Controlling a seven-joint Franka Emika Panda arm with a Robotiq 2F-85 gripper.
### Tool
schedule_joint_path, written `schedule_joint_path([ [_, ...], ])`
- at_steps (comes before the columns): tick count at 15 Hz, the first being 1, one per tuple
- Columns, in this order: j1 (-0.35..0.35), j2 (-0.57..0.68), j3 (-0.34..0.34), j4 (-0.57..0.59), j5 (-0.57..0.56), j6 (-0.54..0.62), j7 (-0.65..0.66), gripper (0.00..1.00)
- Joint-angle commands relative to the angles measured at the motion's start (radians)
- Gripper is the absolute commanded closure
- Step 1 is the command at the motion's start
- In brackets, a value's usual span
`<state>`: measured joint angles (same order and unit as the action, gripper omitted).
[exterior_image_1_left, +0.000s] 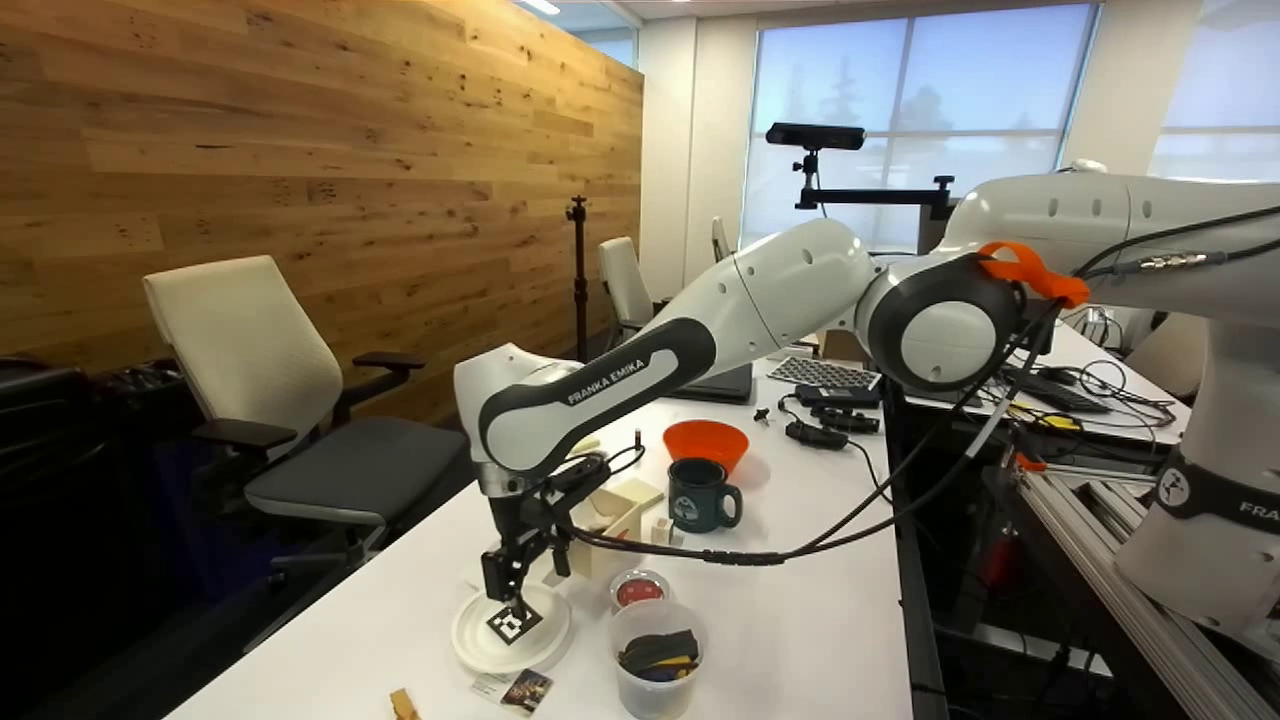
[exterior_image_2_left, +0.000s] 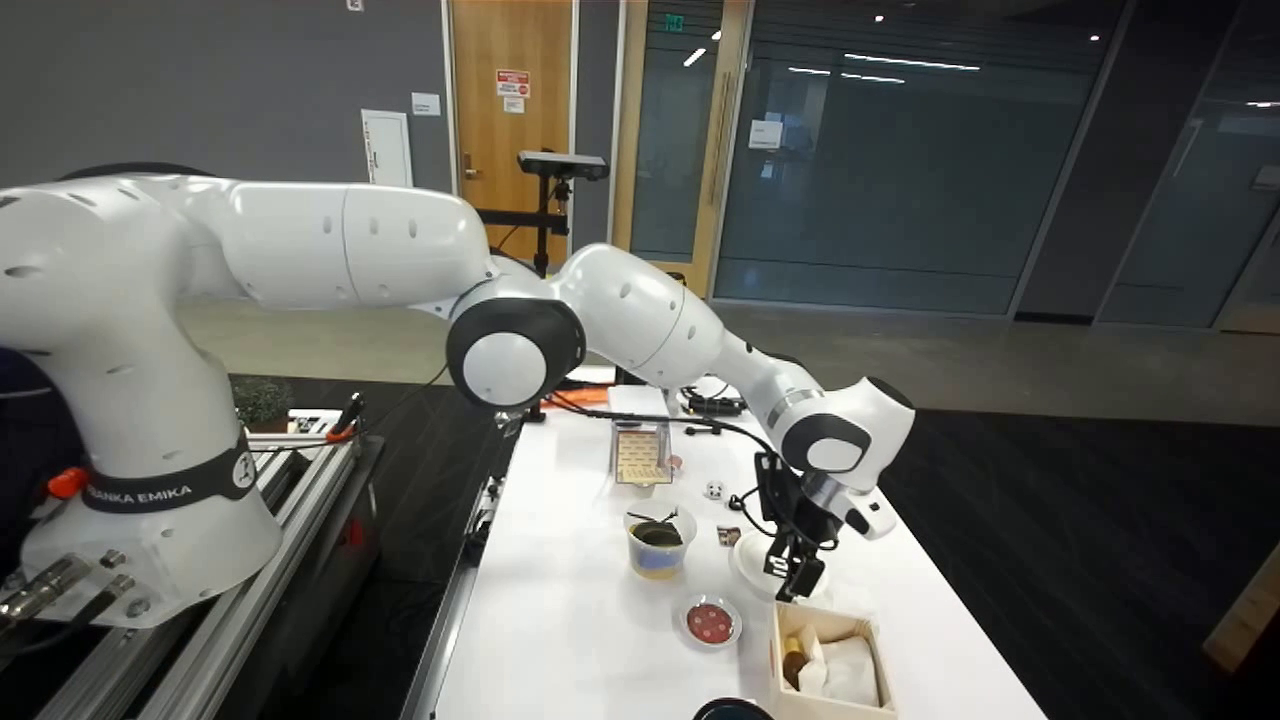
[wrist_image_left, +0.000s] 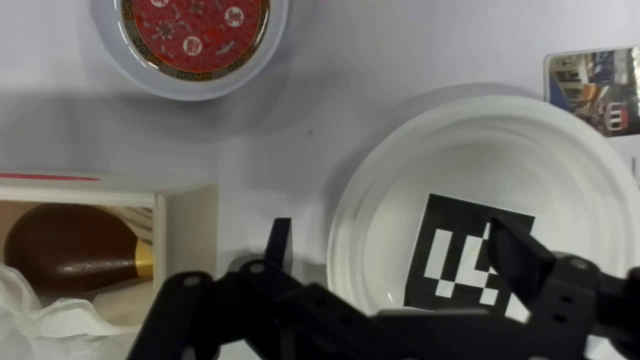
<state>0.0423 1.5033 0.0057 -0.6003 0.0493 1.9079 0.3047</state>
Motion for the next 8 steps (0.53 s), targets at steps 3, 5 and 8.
schedule_joint_path([
  [3,0.006,0.000,-0.003,0.004,0.000,-0.005,-0.029,0.00],
  [5,0.006,0.000,-0.005,0.001,-0.001,-0.005,-0.032,0.26],
  [8,0.007,0.000,-0.006,-0.002,-0.002,-0.004,-0.037,0.48],
])
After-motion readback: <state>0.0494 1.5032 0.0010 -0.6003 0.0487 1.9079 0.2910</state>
